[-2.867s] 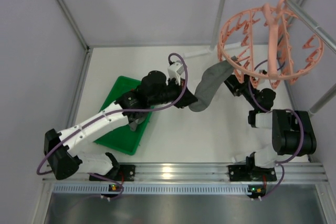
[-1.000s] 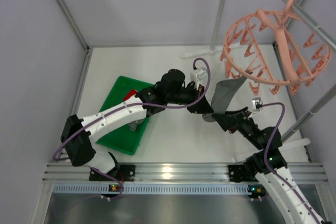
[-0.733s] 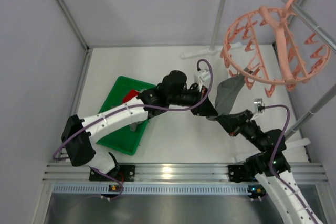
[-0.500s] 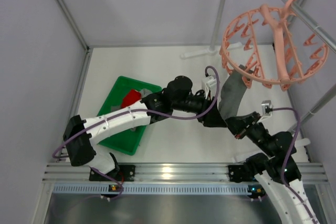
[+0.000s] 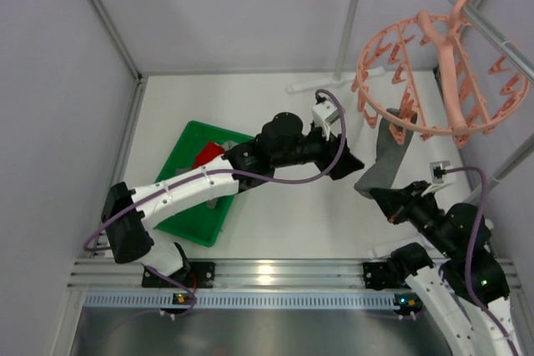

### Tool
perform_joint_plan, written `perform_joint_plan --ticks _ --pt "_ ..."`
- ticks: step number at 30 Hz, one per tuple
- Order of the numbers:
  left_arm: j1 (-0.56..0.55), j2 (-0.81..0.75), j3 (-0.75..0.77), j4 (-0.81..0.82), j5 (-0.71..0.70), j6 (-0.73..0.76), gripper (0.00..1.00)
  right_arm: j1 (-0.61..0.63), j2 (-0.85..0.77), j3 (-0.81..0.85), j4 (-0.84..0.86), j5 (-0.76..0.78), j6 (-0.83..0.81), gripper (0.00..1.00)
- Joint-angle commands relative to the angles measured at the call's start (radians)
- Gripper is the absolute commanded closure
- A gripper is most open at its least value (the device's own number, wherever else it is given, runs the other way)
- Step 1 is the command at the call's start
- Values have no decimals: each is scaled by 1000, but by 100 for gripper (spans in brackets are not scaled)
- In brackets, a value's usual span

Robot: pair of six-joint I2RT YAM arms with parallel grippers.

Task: Remove the socks clipped to the hanger

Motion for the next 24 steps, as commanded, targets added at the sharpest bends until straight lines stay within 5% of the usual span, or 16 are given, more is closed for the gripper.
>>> perform_joint_plan --ticks 1,6,11,15,21,23,24 --pt "-1 24 43 182 -89 138 31 15 62 85 -118 68 -17 100" --pt "-1 73 69 275 -98 170 39 15 79 172 -194 87 -22 100" --pt "-1 4 58 274 -44 161 60 15 79 210 -243 103 -31 100" --pt "-1 -111 -3 260 -49 141 62 16 81 217 -279 120 -34 100" --pt "-1 -77 133 85 -38 183 60 15 92 241 -332 171 -47 100" --pt "0 -42 133 90 15 138 63 16 87 258 -342 176 -48 100" --pt "-1 -28 116 131 34 129 72 15 84 264 -345 179 -47 100"
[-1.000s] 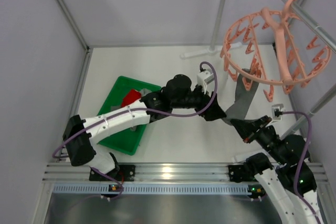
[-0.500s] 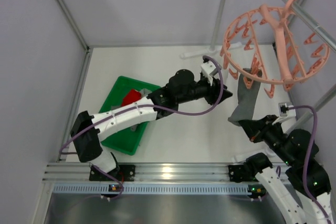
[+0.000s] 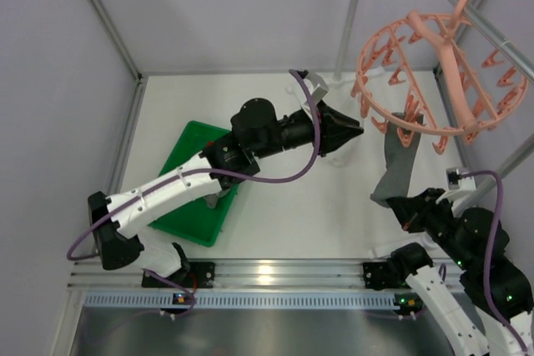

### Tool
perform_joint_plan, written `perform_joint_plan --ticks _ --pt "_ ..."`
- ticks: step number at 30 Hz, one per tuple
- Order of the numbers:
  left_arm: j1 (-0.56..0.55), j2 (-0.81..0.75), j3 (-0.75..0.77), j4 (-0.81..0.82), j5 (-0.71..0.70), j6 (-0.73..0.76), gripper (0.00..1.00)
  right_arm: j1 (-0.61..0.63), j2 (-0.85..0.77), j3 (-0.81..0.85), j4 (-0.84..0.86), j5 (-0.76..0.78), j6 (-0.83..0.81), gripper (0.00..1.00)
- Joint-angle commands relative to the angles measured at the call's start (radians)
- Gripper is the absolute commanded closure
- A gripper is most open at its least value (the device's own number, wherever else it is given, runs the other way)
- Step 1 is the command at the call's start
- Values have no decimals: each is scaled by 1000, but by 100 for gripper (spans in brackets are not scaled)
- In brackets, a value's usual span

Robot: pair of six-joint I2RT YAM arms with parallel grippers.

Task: Remove the socks clipped to the hanger

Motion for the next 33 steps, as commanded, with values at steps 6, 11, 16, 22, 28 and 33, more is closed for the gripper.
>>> perform_joint_plan --ticks 6,11,16,22,28,33 --pt "-34 122 -67 170 -28 -27 76 11 -6 83 -64 36 -15 100" --pt "-34 79 -50 168 -105 -18 75 11 1 114 -98 36 -36 100" --pt "-23 55 26 119 -93 33 73 11 20 125 -102 30 -62 100" --pt "36 274 424 -209 119 26 65 13 24 139 -107 12 -89 100" --pt "64 385 629 -331 160 37 56 11 21 174 -115 -8 -98 100" --pt "79 527 913 -453 243 39 47 13 37 185 -138 -37 -141 100"
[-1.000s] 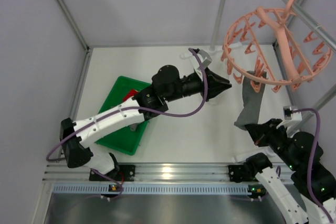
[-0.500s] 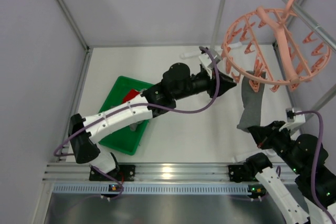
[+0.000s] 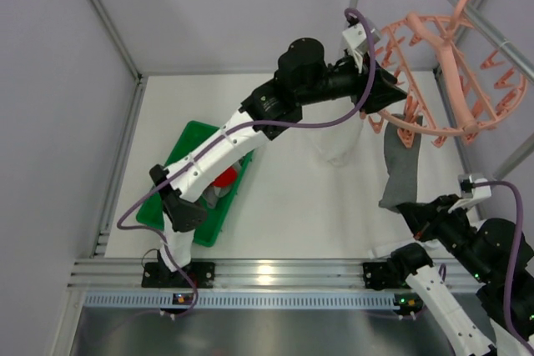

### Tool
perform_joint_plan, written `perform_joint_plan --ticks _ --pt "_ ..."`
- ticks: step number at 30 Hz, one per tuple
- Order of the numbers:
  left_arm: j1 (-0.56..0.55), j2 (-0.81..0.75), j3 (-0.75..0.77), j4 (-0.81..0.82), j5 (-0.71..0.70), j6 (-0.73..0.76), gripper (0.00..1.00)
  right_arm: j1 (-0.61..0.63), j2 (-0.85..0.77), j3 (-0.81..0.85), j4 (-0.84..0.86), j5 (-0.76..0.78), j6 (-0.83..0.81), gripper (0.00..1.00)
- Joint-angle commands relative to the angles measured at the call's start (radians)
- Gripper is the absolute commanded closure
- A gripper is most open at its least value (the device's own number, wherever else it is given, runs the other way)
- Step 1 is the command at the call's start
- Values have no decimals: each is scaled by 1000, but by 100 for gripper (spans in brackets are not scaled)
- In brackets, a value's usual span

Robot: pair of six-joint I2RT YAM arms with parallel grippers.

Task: Remove the socks clipped to the hanger

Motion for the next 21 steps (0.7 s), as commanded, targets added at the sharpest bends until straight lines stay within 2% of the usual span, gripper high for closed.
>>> perform_joint_plan --ticks 1,12,21 --pt "19 57 119 -111 100 -6 46 13 28 35 -39 -28 -45 100" --pt "44 174 153 -111 133 -57 41 13 51 54 -125 9 -67 100" --pt "44 246 201 -109 157 -66 34 11 52 40 -108 11 -56 100"
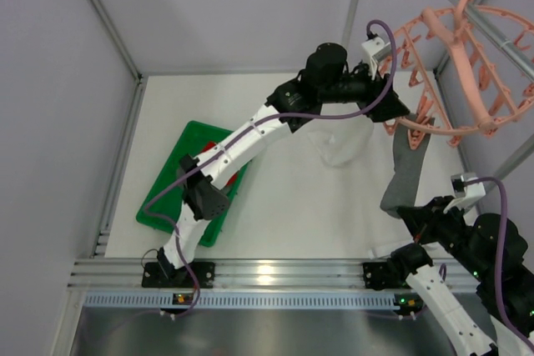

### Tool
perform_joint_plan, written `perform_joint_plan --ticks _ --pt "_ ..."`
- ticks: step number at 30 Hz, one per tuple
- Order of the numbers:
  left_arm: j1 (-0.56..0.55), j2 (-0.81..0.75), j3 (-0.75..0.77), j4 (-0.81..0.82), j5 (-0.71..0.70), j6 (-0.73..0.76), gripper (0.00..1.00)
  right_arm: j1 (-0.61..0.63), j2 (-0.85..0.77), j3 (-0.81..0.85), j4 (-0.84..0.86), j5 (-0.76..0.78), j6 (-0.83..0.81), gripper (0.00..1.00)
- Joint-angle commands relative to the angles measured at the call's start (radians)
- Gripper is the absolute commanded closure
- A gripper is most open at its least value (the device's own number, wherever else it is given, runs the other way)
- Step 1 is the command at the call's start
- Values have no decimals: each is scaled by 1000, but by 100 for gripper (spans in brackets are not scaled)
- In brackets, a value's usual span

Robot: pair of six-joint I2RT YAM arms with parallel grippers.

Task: Remove the socks clipped to the hanger

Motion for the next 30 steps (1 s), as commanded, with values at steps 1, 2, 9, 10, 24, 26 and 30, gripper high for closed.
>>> perform_joint_plan --ticks 1,2,9,10,24,26,30 --pt "0 22 52 -4 21 -11 34 11 19 23 -11 0 -6 100" --pt "0 27 68 -4 25 -14 32 11 21 24 -10 -2 -6 100" --pt "-9 84 176 -1 1 -29 28 11 32 26 4 -20 -5 100" --pt "-11 93 184 -1 -5 -29 28 11 32 26 5 -22 -3 100" --pt "-23 143 193 30 -19 3 25 11 27 53 1 -22 -3 100" --pt "-25 143 193 49 -25 12 25 11 30 59 1 -26 -2 100" --pt "-40 153 190 95 -50 26 24 11 30 69 4 -31 2 100"
